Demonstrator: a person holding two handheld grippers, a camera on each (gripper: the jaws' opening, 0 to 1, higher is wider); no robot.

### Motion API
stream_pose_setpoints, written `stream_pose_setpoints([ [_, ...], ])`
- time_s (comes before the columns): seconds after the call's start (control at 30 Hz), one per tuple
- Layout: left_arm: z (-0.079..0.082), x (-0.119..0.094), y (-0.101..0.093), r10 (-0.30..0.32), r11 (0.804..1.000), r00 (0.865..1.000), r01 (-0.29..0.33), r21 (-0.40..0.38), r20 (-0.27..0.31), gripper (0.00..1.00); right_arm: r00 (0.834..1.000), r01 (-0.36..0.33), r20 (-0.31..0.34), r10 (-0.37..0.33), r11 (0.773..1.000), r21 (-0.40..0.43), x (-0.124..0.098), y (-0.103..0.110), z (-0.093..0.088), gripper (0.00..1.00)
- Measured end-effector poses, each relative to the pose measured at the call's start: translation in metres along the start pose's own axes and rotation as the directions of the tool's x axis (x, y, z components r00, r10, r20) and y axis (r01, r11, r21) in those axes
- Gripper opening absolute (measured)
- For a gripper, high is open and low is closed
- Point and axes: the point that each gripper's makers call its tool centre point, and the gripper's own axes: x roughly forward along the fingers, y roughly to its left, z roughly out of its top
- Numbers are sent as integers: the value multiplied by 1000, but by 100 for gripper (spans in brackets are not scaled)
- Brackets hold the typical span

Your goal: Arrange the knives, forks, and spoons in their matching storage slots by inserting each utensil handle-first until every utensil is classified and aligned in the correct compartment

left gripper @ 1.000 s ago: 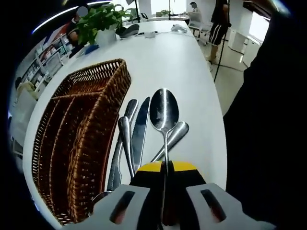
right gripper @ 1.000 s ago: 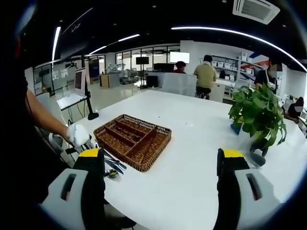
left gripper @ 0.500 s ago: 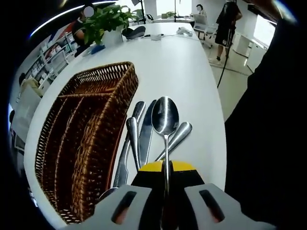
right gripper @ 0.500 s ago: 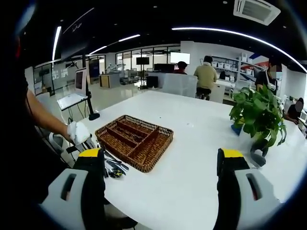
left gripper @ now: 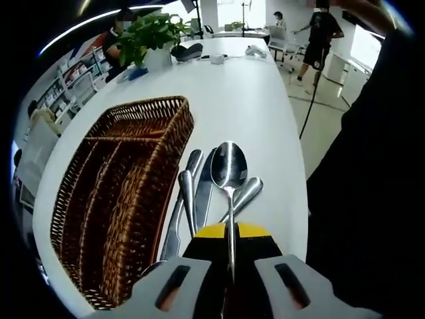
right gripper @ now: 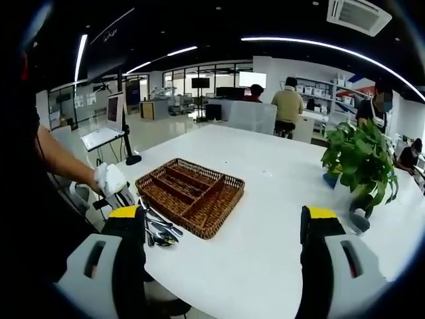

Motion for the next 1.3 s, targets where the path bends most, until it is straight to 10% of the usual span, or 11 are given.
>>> stream_pose_setpoints([
  [1.3,4,-14,13,23,999,1000,-24,24,21,0,999,-39,-13,38,998,-57,15,7,15,100],
])
